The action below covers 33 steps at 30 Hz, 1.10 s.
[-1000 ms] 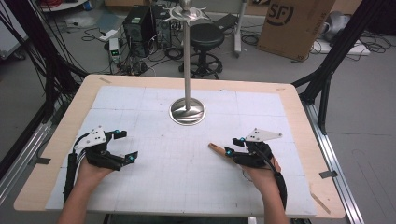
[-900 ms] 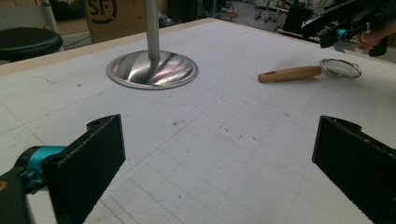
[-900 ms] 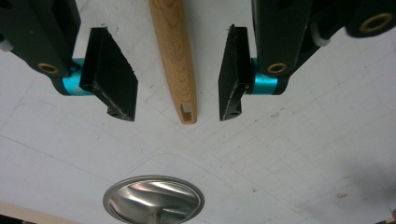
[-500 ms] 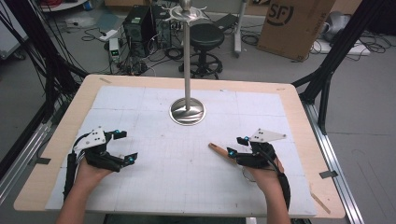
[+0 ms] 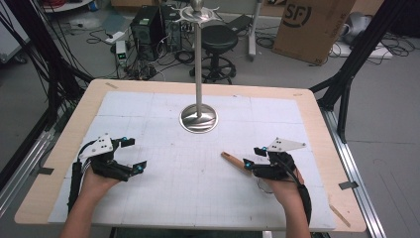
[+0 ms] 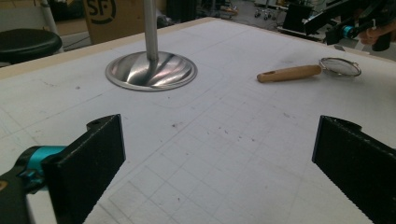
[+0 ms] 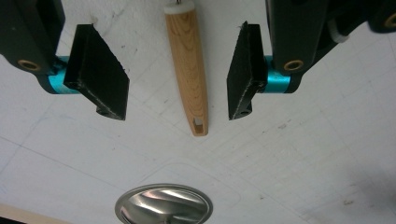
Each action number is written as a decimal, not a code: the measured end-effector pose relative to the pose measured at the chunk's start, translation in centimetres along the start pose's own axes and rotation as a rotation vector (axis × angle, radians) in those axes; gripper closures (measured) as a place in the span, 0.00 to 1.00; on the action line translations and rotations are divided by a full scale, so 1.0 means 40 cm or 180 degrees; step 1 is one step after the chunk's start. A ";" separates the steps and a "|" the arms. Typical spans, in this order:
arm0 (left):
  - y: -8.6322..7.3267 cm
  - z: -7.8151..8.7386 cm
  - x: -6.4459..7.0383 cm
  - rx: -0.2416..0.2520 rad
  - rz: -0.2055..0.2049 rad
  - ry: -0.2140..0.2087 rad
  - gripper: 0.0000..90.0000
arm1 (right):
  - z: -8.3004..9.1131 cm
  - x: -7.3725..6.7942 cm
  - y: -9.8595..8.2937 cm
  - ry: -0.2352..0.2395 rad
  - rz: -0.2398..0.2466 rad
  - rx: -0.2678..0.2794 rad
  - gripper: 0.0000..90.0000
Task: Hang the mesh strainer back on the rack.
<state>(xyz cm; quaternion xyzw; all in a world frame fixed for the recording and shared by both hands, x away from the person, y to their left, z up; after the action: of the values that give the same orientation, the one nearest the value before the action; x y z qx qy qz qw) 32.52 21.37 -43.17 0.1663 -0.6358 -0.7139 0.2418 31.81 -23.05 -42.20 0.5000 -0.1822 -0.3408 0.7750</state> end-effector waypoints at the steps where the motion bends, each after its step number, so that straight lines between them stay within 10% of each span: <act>1: 0.001 -0.001 0.001 -0.0004 -0.0011 0.0000 0.03 | 0.002 0.002 -0.001 -0.0008 0.0013 -0.0013 0.43; 23: -0.002 -0.008 0.012 -0.0089 -0.0052 -0.0026 0.03 | -0.026 0.004 -0.047 -0.0032 0.0096 -0.0654 0.42; 33: -0.005 -0.011 0.013 -0.0112 -0.0055 -0.0020 0.03 | -0.041 0.000 -0.067 0.0044 0.0079 -0.0914 0.62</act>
<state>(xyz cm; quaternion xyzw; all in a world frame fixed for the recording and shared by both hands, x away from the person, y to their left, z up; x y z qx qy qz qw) 32.31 20.73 -43.39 0.1653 -0.6224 -0.7276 0.2365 31.89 -22.69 -45.33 0.3841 -0.1325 -0.3503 0.8439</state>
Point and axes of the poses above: each handheld gripper's, and its own axes: z roughly backward along the jaws, y roughly out of its top, x roughly to its right, the point moved 4 cm from there along -z, roughly forward along the jaws, and after that the axes turned 8 degrees about x, right-handed, at the moved point
